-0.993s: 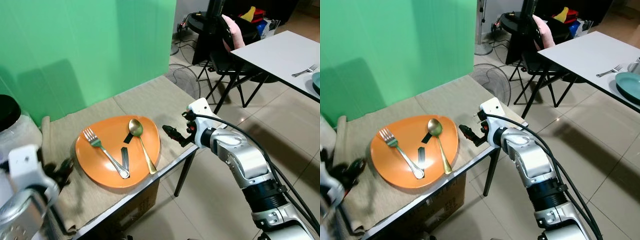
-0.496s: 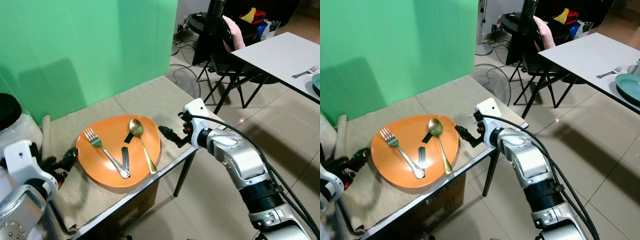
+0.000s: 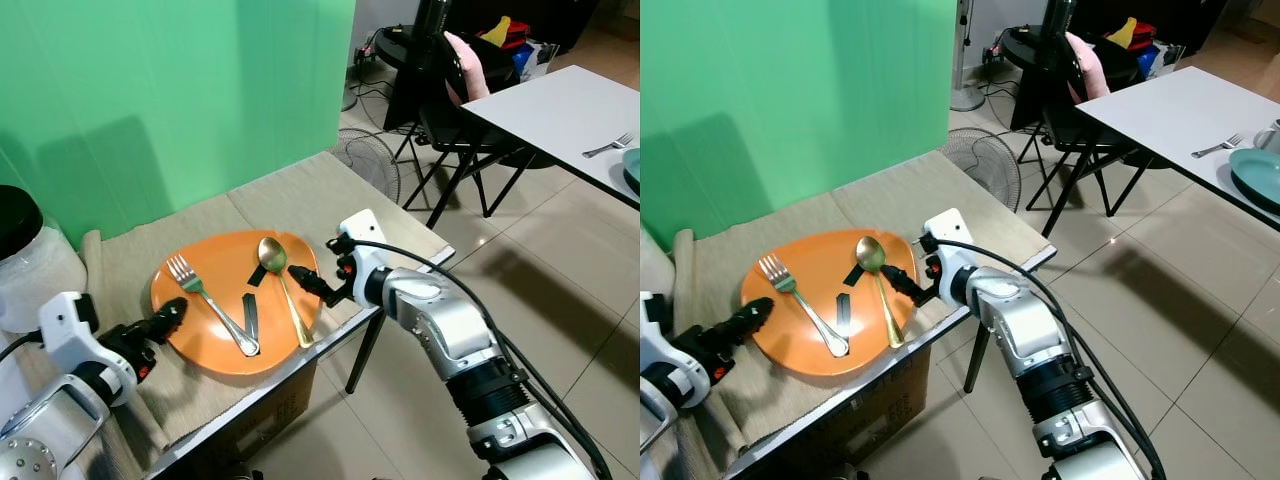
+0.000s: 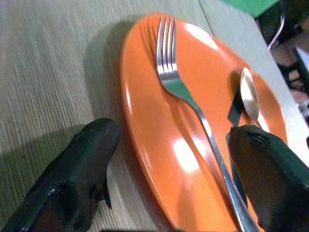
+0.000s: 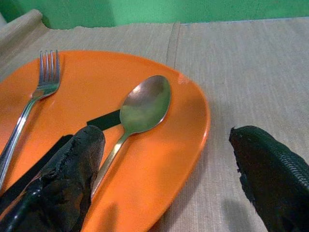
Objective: Setting the table
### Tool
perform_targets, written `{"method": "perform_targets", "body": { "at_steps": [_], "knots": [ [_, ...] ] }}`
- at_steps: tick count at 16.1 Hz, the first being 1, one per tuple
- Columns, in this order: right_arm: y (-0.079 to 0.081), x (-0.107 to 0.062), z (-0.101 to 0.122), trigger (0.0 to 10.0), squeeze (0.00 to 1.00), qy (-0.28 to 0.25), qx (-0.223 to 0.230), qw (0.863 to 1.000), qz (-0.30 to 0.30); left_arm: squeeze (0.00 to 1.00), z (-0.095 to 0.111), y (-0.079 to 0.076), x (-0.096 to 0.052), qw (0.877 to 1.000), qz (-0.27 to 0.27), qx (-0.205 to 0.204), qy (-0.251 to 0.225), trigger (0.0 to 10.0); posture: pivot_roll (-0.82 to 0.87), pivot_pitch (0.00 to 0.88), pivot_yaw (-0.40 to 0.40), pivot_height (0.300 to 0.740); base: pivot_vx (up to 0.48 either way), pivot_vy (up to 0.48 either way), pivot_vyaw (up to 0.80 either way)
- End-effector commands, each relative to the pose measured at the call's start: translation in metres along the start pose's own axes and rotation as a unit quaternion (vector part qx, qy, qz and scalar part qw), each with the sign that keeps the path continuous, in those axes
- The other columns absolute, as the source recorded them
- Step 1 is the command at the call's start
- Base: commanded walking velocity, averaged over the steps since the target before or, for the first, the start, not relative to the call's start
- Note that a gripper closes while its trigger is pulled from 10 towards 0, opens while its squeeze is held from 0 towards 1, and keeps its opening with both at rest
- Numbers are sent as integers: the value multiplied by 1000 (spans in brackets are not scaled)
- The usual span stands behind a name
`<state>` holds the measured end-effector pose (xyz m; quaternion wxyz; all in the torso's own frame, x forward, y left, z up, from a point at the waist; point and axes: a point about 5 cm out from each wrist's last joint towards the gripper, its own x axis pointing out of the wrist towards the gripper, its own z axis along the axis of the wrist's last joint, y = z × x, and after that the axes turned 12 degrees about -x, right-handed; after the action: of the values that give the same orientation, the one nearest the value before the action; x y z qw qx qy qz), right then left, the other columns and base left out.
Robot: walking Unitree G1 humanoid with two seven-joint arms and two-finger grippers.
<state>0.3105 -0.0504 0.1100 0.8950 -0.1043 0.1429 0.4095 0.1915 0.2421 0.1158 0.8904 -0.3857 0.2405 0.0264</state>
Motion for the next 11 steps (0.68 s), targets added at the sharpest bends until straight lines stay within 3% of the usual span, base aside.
{"method": "perform_targets", "body": {
  "at_steps": [1,3,6,9,11],
  "knots": [
    [-2,0,-1,10000,0,0,6,1000,-2,0,-6,2,2,1000,5,1,22,10000,-32,19,-50,740,0,0,0],
    [5,2,-9,10000,0,13,38,999,26,0,-5,9,4,999,21,-5,30,10000,-32,26,-46,740,0,0,0],
    [10,-1,-15,10000,0,16,113,992,61,0,-8,3,9,998,-28,-46,32,10000,-33,29,-47,740,0,0,0],
    [9,-4,-14,10000,0,6,158,984,82,0,-14,-7,14,992,-81,-79,48,10000,-37,29,-45,740,0,0,0],
    [9,-5,-13,10000,0,3,173,981,87,0,-17,-7,17,990,-87,-95,56,10000,-41,29,-42,740,0,0,0]
  ]
}}
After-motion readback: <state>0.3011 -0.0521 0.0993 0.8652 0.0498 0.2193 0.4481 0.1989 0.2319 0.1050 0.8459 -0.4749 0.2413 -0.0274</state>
